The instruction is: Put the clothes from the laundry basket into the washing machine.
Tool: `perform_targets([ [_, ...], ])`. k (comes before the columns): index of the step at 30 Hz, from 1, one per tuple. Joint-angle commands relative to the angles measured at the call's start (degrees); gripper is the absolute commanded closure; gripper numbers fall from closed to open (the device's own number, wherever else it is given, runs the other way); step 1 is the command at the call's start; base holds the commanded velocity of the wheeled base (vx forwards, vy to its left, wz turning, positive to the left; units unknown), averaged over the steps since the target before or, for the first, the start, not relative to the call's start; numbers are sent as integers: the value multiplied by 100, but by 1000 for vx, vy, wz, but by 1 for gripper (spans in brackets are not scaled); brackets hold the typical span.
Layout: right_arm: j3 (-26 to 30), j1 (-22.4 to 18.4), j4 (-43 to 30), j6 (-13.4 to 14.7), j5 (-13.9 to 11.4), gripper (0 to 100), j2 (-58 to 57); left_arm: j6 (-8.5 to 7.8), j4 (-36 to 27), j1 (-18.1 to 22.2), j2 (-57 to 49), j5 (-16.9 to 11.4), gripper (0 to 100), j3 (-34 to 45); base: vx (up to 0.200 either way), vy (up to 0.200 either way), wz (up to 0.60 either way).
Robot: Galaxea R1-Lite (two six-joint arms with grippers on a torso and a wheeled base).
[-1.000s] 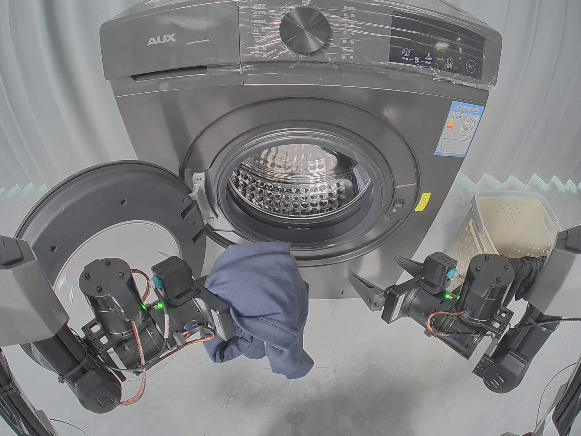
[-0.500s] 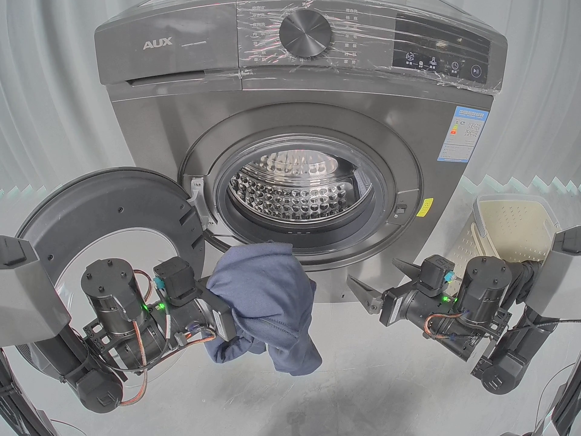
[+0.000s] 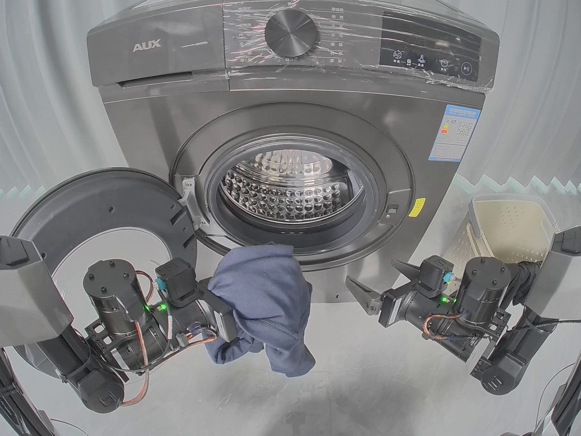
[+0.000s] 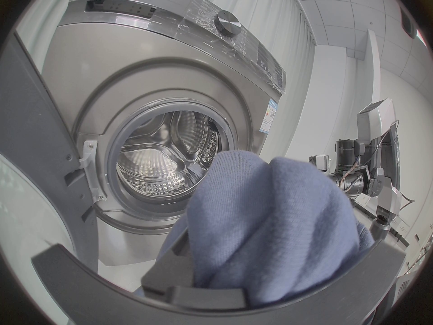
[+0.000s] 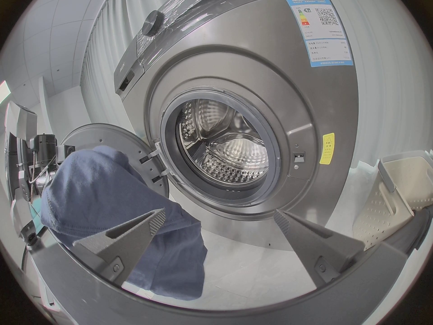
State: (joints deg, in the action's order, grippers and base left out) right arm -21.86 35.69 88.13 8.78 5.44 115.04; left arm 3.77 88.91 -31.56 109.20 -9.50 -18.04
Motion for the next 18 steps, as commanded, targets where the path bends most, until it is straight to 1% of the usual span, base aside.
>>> perform_targets([
  [1,6,-1,3,1,1,0,18,1,4,10,48,0,100,-15,0,0,0],
  [3,6,-1,3,1,1,0,27,10,4,18,57,0,100,-6,0,0,0],
  [9,-11,8,3,1,1,0,36,1,4,18,92,9,100,-24,200,0,0],
  [14,-3,34,3,1,1,0,36,1,4,-8,128,211,100,-59,0,0,0],
  [18,-3,69,3,1,1,0,36,1,4,-8,180,220,100,-50,0,0,0],
])
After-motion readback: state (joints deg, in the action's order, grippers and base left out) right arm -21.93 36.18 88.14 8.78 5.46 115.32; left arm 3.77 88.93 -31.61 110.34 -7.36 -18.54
